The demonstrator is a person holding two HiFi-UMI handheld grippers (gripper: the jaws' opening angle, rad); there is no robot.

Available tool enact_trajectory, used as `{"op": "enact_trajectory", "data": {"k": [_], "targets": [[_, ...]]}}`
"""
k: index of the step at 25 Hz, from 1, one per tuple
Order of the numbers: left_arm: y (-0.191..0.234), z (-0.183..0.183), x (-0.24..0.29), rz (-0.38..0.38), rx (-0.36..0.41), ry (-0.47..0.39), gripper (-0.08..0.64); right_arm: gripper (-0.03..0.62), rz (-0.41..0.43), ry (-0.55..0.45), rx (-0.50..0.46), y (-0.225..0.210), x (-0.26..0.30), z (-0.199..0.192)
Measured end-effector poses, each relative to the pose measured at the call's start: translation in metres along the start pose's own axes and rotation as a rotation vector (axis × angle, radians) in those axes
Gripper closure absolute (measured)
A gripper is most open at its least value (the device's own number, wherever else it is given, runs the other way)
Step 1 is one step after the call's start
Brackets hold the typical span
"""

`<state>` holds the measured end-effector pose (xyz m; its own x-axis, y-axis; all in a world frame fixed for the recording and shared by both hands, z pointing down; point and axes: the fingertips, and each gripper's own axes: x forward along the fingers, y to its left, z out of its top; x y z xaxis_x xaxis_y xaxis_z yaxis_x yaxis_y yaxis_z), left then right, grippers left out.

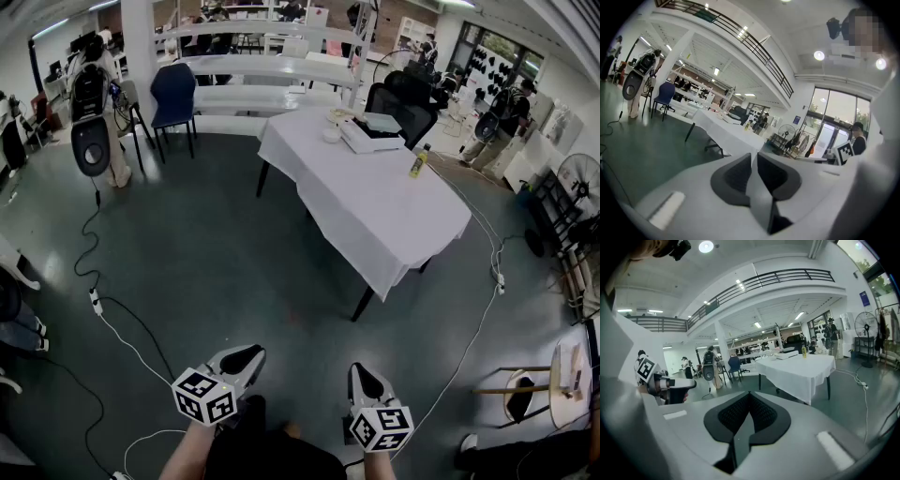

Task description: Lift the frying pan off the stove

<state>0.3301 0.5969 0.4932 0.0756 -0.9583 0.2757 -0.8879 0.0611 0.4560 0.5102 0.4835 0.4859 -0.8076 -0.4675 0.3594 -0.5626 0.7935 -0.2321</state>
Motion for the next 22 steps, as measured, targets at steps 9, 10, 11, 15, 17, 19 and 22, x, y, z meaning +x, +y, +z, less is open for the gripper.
{"op": "enact_trajectory", "data": {"k": [9,10,11,15,17,19,22], "targets": [[-0.053,-0.035,-0.012,0.031,0.029,-0.017,0.558,0.588,0.009,-0.023,-0.005,-0.029,-0.042,-0.013],[-0.056,-0.038,-0.015,0.037,0.029,-0.023,0.558,0.588,0.014,-0.025,-0.004,-0.029,-0.045,-0.015],[-0.059,-0.039,-0.018,0.041,0.028,-0.028,0.558,0.588,0.021,-0.027,-0.002,-0.028,-0.047,-0.016],[-0.065,-0.028,-0.015,0.022,0.014,-0.051,0.224,0.587,0.037,-0.048,-0.003,-0.027,-0.051,-0.008],[-0.067,-0.020,-0.009,0.017,0.017,-0.068,0.180,0.586,0.033,-0.057,0.006,-0.030,-0.050,-0.004],[-0.064,-0.014,0.000,0.014,0.029,-0.073,0.175,0.586,0.032,-0.055,0.014,-0.034,-0.045,-0.003],[-0.055,-0.005,0.014,0.010,0.035,-0.081,0.175,0.586,0.034,-0.042,0.007,-0.036,-0.030,-0.002]]}}
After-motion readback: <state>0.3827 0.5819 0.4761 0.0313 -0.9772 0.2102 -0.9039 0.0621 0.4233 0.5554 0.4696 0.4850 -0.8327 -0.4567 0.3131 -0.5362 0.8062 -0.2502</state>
